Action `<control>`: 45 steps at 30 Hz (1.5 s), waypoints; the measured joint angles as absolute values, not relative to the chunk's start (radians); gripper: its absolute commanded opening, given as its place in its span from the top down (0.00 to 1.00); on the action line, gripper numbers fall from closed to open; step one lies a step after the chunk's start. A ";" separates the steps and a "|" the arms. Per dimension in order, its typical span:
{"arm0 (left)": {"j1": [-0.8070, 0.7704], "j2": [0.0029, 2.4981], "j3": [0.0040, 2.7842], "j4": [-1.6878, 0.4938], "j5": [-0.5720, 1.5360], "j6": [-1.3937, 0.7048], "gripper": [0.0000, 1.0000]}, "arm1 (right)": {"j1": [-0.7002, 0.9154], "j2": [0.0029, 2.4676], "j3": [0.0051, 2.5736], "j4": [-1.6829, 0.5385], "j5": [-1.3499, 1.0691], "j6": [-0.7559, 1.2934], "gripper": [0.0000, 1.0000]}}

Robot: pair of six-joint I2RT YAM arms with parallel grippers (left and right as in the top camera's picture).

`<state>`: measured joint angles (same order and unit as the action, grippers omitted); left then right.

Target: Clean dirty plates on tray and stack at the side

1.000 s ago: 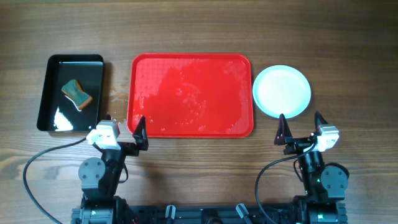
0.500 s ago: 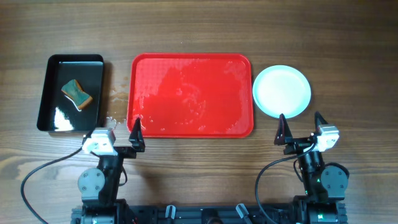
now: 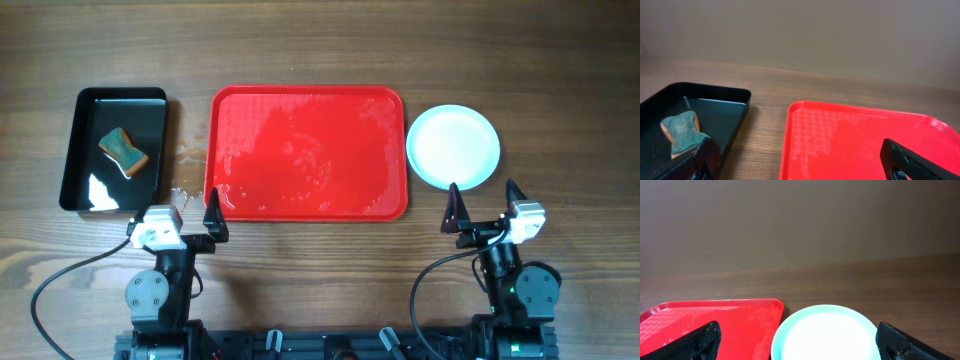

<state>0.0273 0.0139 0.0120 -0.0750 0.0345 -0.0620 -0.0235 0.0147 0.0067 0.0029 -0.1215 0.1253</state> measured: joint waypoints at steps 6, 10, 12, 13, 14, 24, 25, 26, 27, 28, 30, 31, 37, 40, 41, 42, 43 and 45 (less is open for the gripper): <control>0.027 0.014 0.012 -0.075 0.035 -0.015 0.00 | -0.023 0.015 0.007 0.003 -0.121 0.125 0.00; 0.027 0.014 0.012 -0.075 0.035 -0.002 0.00 | -0.023 0.015 0.007 0.003 -0.121 0.125 0.01; 0.027 0.014 0.012 -0.075 0.035 -0.001 0.00 | -0.023 0.015 0.007 0.003 -0.121 0.125 0.00; 0.027 0.014 0.012 -0.075 0.035 -0.001 0.00 | -0.023 0.015 0.007 0.003 -0.121 0.125 0.00; 0.027 0.014 0.012 -0.075 0.035 -0.001 0.00 | -0.023 0.015 0.007 0.003 -0.121 0.125 0.00; 0.027 0.014 0.012 -0.075 0.035 -0.001 0.00 | -0.023 0.014 0.007 0.003 -0.121 0.125 0.00; 0.027 0.014 0.012 -0.075 0.035 -0.001 0.00 | -0.023 0.014 0.007 0.003 -0.121 0.125 0.00; 0.027 0.014 0.012 -0.075 0.035 -0.001 0.00 | -0.023 0.015 0.007 0.003 -0.121 0.125 0.00; 0.027 0.014 0.012 -0.075 0.035 -0.001 0.00 | -0.023 0.015 0.007 0.003 -0.121 0.125 0.00; 0.027 0.014 0.012 -0.075 0.035 -0.001 0.00 | -0.023 0.015 0.007 0.003 -0.121 0.125 0.00; 0.027 0.014 0.012 -0.075 0.035 -0.001 0.00 | -0.023 0.015 0.007 0.003 -0.121 0.125 0.00; 0.027 0.014 0.012 -0.075 0.035 -0.001 0.00 | -0.023 0.015 0.007 0.003 -0.121 0.125 0.00; 0.027 0.014 0.012 -0.075 0.035 -0.001 0.00 | -0.023 0.015 0.007 0.003 -0.121 0.125 0.00; 0.027 0.014 0.012 -0.075 0.035 -0.001 0.00 | -0.023 0.015 0.007 0.003 -0.121 0.125 0.00; 0.027 0.014 0.012 -0.075 0.035 -0.001 0.00 | -0.023 0.015 0.007 0.003 -0.121 0.125 0.00; 0.027 0.014 0.012 -0.075 0.035 -0.001 0.00 | -0.023 0.015 0.007 0.003 -0.121 0.125 0.00; 0.027 0.014 0.012 -0.075 0.035 -0.001 0.00 | -0.023 0.014 0.007 0.003 -0.121 0.125 0.00; 0.027 0.014 0.012 -0.075 0.035 -0.001 0.00 | -0.023 0.014 0.007 0.003 -0.121 0.125 0.00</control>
<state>0.0273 0.0139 0.0120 -0.0750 0.0345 -0.0006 -0.0235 0.0143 0.0067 0.0029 -0.1215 0.1253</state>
